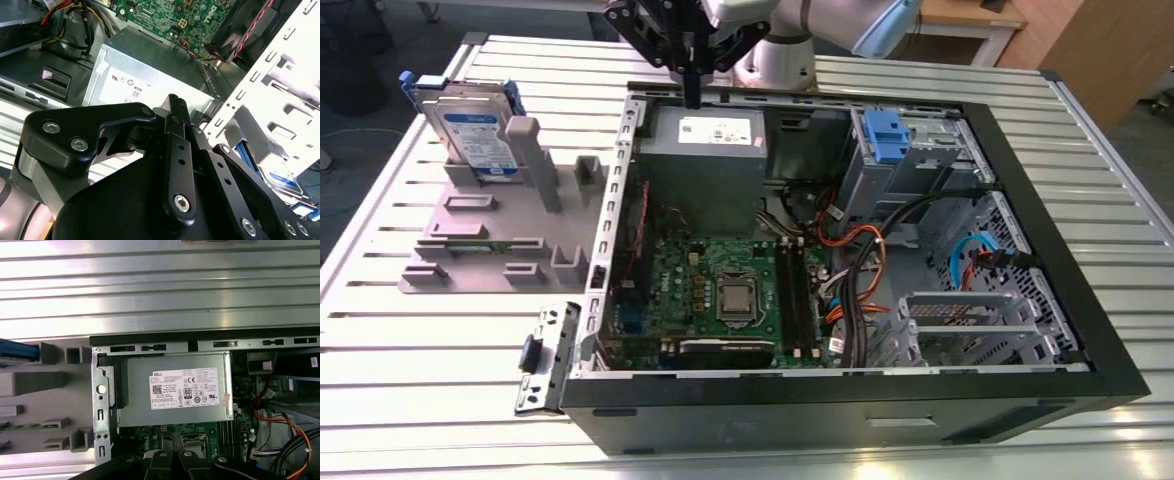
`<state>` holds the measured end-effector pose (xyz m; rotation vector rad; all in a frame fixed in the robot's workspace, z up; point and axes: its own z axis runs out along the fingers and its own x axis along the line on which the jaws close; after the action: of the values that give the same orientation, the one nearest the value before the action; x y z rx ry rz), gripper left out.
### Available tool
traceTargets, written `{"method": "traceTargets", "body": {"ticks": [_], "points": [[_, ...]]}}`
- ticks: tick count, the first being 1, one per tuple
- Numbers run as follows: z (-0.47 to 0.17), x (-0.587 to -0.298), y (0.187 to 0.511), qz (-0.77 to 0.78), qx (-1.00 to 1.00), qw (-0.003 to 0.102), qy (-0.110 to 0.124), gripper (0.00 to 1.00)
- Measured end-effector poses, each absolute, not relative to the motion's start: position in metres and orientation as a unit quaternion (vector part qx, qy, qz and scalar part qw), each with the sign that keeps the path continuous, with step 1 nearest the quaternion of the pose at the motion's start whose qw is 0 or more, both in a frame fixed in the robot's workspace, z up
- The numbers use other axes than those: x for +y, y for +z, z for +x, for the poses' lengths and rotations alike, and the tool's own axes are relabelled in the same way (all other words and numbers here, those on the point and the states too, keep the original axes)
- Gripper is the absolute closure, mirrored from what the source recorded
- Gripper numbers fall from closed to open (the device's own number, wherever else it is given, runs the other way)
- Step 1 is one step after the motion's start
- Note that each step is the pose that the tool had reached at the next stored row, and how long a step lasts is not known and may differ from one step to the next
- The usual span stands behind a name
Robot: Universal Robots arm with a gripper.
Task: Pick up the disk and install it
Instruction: 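Reach for the disk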
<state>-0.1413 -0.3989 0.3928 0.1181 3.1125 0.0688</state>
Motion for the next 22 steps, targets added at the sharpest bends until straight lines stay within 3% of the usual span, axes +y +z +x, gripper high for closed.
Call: {"method": "traceTargets", "body": {"ticks": [22], "points": [[-0.1516, -0.3989, 0.3926, 0.038, 0.999, 0.013, 0.022, 0.9]]}}
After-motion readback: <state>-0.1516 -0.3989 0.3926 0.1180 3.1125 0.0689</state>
